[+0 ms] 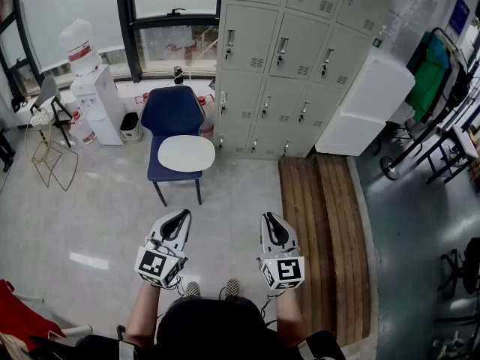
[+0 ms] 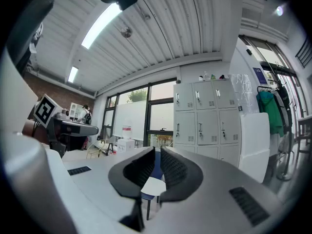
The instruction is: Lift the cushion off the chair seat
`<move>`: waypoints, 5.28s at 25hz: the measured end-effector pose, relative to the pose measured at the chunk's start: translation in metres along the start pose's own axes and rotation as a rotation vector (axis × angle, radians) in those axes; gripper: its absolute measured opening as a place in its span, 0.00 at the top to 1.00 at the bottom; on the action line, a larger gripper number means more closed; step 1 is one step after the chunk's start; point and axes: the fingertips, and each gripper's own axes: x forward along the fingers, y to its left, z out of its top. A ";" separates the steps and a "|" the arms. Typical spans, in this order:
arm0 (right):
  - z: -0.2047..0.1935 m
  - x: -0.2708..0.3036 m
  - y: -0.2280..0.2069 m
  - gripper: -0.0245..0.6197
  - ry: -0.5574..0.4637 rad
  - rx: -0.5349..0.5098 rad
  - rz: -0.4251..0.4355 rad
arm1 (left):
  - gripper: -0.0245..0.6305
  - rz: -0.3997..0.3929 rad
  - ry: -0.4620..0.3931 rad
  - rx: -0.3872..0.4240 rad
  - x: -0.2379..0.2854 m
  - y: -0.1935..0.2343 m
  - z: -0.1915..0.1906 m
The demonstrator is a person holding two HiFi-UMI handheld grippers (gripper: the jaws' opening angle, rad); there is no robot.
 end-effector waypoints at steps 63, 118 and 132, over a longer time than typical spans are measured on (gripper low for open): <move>-0.035 0.409 -0.322 0.88 0.101 -0.023 0.167 | 0.93 0.108 0.074 -0.085 0.500 0.157 -0.032; -0.463 0.686 -0.105 0.88 0.386 -0.166 1.133 | 0.93 1.143 0.231 -0.416 0.418 0.304 -0.462; -0.599 0.690 -0.089 0.88 0.400 -0.179 1.143 | 0.93 1.107 0.221 -0.459 0.439 0.305 -0.598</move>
